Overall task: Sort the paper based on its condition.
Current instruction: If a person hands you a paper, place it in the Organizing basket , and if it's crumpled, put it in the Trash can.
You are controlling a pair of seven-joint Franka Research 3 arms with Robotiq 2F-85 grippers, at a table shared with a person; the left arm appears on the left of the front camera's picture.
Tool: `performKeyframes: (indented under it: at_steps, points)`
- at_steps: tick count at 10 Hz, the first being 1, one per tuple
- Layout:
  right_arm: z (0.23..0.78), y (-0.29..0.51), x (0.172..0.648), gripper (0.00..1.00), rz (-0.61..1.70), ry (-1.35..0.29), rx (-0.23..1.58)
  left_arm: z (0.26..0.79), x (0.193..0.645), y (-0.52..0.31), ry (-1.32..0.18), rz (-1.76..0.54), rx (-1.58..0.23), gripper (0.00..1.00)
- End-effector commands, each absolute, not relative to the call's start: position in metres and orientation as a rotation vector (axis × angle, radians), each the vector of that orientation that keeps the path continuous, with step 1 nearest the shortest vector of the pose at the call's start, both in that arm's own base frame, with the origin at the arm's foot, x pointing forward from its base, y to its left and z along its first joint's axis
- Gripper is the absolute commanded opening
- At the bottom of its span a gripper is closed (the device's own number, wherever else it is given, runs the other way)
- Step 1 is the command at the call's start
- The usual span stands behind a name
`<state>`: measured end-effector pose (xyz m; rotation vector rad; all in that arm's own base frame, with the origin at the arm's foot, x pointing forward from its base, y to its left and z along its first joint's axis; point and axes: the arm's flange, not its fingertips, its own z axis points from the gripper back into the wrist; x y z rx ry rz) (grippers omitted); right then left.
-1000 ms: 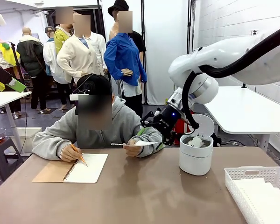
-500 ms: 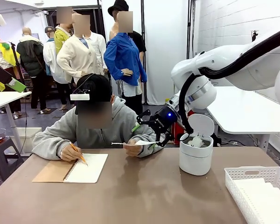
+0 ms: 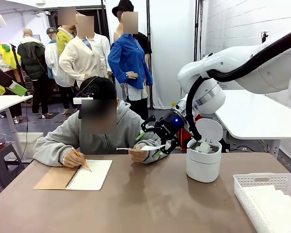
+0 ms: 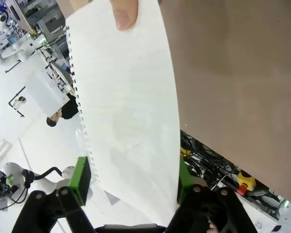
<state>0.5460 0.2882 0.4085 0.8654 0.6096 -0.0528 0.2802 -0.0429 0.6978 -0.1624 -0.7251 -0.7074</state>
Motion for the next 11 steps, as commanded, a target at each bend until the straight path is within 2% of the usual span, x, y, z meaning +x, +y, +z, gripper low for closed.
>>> performKeyframes:
  at_steps: [1, 3, 11]
  points:
    - [0.4061, 0.2835, 0.5378, 0.4, -0.044, 0.623, 0.909, 0.6978, 0.28, -0.0422, -0.726, -0.705, -0.163, 1.0]
    - [0.4031, 0.283, 0.5393, 0.0, -0.063, 0.626, 0.915, 0.6978, 0.28, -0.0422, -0.726, -0.705, -0.163, 1.0]
    - [0.4114, 0.2771, 0.535, 0.0, -0.036, 0.623, 0.937, 0.6978, 0.28, -0.0422, -0.726, -0.705, -0.163, 1.0]
